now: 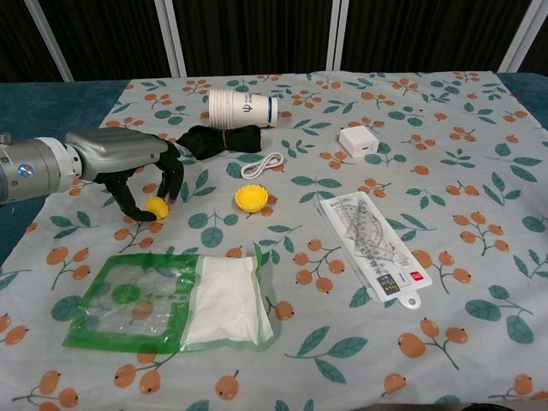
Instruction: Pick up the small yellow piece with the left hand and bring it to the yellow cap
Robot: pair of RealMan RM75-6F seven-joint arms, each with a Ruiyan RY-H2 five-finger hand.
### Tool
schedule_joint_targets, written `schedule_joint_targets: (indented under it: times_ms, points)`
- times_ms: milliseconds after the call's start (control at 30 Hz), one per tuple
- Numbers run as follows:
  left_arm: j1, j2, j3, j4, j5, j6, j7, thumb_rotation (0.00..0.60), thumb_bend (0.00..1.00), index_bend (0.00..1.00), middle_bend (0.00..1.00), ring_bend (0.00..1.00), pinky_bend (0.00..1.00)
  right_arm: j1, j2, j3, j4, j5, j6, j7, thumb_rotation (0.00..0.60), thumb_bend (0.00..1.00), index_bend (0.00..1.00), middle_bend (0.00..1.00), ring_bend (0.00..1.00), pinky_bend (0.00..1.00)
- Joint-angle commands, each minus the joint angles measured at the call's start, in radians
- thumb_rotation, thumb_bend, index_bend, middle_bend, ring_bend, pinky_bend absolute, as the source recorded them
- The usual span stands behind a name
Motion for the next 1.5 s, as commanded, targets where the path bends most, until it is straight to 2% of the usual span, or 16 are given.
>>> schedule_joint_targets:
  times_ms: [33, 200, 400, 567, 767, 900, 1033, 1233, 1500]
  points:
    - [0.000, 0.005, 0.003, -0.002, -0.002, -0.005, 0.001, 0.600, 0.26, 0.47, 0.48, 0.08, 0.08, 0.000, 0.000, 0.000, -0.001, 0.001, -0.001, -0.001, 0.600, 0.12, 0.11, 0.08, 0.11, 0.19]
    - [-0.004, 0.014, 0.007, -0.013, 0.001, -0.017, -0.002, 0.600, 0.31, 0.50, 0.51, 0.10, 0.08, 0.000, -0.001, 0.002, -0.001, 0.003, 0.000, -0.002, 0.600, 0.12, 0.11, 0.08, 0.11, 0.19]
    - [-0.004, 0.021, 0.002, -0.024, 0.014, -0.001, -0.007, 0.600, 0.31, 0.51, 0.52, 0.11, 0.09, 0.000, 0.000, 0.003, -0.002, 0.003, 0.002, -0.002, 0.600, 0.12, 0.11, 0.08, 0.11, 0.19]
    - [-0.008, 0.061, -0.041, -0.085, 0.013, 0.046, -0.019, 0.600, 0.32, 0.51, 0.53, 0.11, 0.10, -0.001, 0.002, 0.002, -0.006, 0.002, 0.003, 0.000, 0.600, 0.12, 0.11, 0.08, 0.11, 0.19]
    - [-0.025, 0.060, -0.072, -0.098, 0.021, 0.064, -0.035, 0.600, 0.32, 0.51, 0.53, 0.11, 0.12, -0.001, 0.001, 0.001, -0.005, -0.001, 0.004, -0.003, 0.600, 0.12, 0.11, 0.08, 0.11, 0.19]
    - [-0.058, 0.042, -0.097, -0.085, -0.002, 0.035, -0.023, 0.600, 0.32, 0.51, 0.52, 0.11, 0.12, -0.002, 0.000, 0.001, -0.007, -0.001, 0.005, -0.004, 0.600, 0.12, 0.11, 0.08, 0.11, 0.19]
    - [-0.118, -0.022, -0.128, -0.048, -0.051, -0.008, 0.032, 0.600, 0.31, 0.51, 0.52, 0.11, 0.12, -0.001, 0.001, 0.001, -0.004, -0.001, 0.004, -0.001, 0.600, 0.12, 0.11, 0.08, 0.11, 0.19]
    - [-0.150, -0.077, -0.133, -0.038, -0.093, -0.004, 0.108, 0.600, 0.32, 0.51, 0.52, 0.11, 0.11, -0.001, 0.004, 0.001, -0.003, 0.002, -0.001, 0.008, 0.600, 0.12, 0.11, 0.08, 0.11, 0.19]
    - [-0.169, -0.103, -0.121, -0.046, -0.132, -0.001, 0.174, 0.600, 0.31, 0.51, 0.52, 0.11, 0.11, -0.001, 0.005, 0.002, -0.003, 0.000, 0.003, 0.012, 0.600, 0.12, 0.11, 0.08, 0.11, 0.19]
